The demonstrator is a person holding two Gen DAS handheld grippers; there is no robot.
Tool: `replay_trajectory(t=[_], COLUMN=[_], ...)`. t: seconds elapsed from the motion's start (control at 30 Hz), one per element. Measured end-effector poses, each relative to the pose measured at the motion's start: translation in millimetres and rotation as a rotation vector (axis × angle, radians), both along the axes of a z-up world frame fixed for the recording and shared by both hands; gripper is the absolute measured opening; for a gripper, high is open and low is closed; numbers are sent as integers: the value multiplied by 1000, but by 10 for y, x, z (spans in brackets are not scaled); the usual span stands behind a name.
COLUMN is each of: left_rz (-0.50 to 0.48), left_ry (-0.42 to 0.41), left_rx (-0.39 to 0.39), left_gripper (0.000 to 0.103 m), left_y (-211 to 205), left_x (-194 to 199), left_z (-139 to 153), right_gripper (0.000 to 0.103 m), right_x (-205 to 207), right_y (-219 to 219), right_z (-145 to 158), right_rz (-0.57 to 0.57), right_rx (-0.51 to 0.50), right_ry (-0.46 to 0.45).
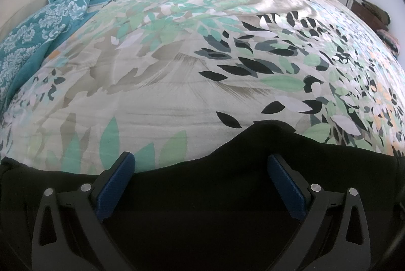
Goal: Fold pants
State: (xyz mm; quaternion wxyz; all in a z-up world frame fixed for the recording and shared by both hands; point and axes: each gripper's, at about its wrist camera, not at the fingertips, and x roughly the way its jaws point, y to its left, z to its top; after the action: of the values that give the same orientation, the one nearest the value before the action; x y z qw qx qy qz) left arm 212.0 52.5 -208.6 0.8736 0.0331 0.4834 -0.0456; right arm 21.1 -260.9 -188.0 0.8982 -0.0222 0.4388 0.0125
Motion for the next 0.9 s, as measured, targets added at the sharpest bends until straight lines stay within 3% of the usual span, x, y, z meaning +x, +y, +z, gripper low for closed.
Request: replay_trajectory(t=[0.9], left_rz=[0], left_ry=[0], left_rx=[0], left_gripper=[103], left_y=[-1], left_x=[0], left_z=[1], right_gripper=[103], right_x=[13], right_y=[4], right_z=[-3], right_rz=[-2], right_rx=[1], right_ry=[12])
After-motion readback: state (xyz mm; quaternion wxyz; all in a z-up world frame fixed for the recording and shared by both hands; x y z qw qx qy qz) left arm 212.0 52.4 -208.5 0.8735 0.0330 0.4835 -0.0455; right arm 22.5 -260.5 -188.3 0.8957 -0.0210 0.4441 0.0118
